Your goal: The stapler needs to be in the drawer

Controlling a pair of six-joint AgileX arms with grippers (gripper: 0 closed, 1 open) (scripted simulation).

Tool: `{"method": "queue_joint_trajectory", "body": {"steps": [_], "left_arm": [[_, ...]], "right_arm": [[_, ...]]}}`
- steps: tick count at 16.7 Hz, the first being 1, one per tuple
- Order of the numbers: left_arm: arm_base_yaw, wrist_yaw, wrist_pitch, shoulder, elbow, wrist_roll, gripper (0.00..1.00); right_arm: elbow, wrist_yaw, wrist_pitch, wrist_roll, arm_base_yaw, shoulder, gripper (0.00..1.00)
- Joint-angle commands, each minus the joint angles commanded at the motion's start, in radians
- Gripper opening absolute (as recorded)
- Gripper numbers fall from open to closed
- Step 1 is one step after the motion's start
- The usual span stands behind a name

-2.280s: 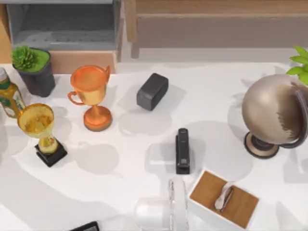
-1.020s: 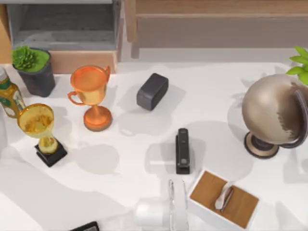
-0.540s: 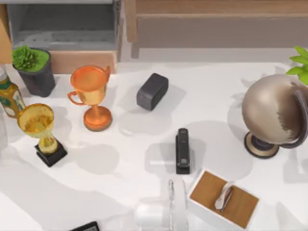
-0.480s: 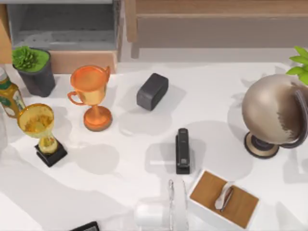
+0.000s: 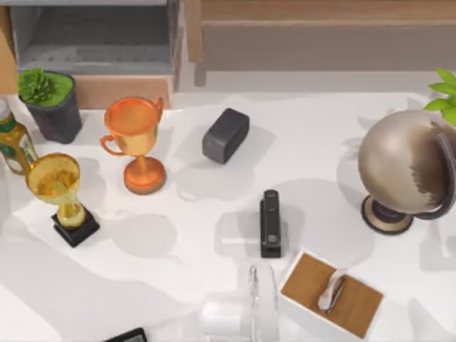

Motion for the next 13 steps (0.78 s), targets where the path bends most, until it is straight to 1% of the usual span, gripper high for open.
{"method": "queue_joint_trajectory", "body": {"steps": [3, 10, 13], "left_arm": [[0.010, 0.004, 0.002, -0.001, -0.018, -0.003, 0.00], [0.068, 0.063, 0.126, -0.107, -0.258, -0.002, 0.00], [0.074, 0.070, 0.139, -0.118, -0.279, -0.002, 0.00]], "right_arm": [[0.000, 0.000, 0.000, 0.000, 0.000, 0.000, 1.00], [0.000, 0.000, 0.000, 0.000, 0.000, 0.000, 1.00], [0.000, 0.000, 0.000, 0.000, 0.000, 0.000, 1.00]]}}
